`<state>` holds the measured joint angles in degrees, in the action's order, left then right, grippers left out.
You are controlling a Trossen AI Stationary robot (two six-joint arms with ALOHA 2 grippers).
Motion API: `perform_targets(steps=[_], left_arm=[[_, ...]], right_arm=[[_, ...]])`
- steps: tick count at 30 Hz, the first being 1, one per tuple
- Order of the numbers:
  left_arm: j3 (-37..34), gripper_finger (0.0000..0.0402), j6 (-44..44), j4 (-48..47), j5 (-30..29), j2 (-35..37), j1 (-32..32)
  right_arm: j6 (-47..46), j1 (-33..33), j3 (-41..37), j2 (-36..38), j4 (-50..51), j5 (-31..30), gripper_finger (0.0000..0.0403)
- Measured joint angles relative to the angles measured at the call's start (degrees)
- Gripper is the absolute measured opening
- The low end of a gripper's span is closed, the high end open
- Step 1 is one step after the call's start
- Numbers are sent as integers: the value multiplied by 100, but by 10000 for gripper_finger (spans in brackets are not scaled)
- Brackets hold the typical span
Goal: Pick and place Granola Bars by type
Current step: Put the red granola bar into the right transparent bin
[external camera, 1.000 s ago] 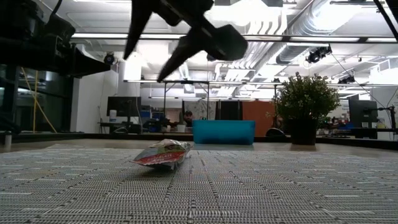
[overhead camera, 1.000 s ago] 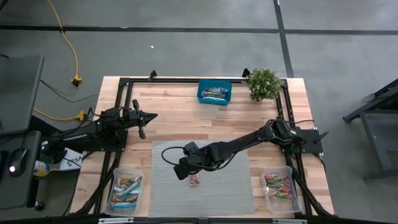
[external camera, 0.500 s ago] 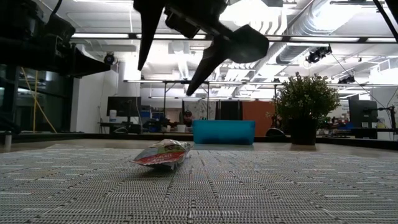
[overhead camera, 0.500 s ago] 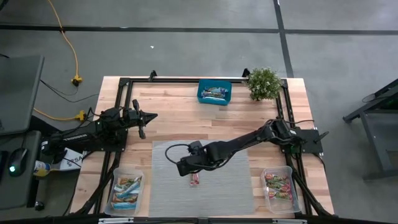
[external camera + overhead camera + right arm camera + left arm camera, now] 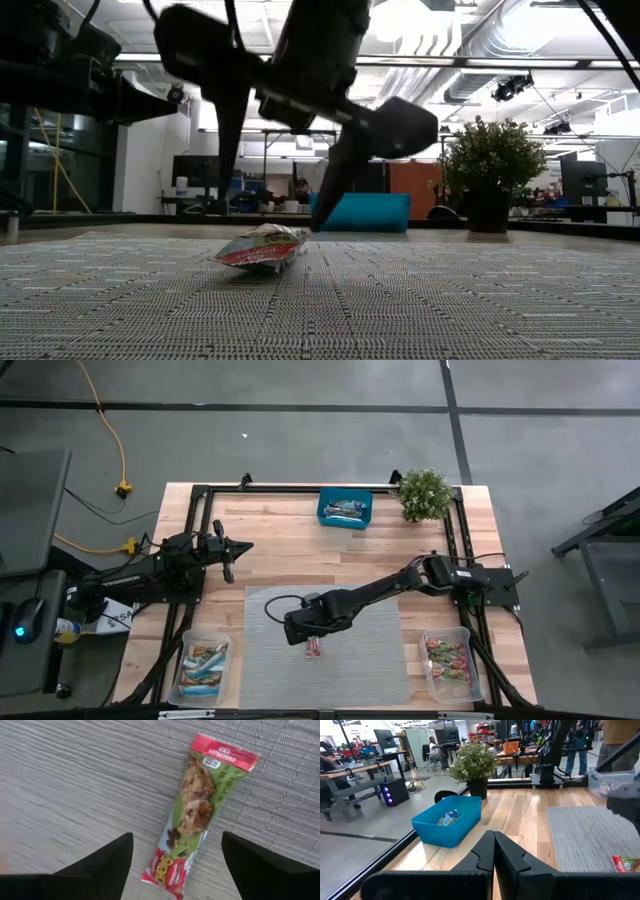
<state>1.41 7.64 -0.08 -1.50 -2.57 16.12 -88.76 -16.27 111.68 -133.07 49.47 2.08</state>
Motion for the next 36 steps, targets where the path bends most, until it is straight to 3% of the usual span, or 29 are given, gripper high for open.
perform_targets(steps=[22, 36], left_arm=[[2, 1, 0, 0, 0, 0, 0], [2, 1, 0, 0, 0, 0, 0]], right_arm=[[-126, 213, 17, -343, -301, 475, 283], [-34, 369, 2, -359, -155, 572, 193]])
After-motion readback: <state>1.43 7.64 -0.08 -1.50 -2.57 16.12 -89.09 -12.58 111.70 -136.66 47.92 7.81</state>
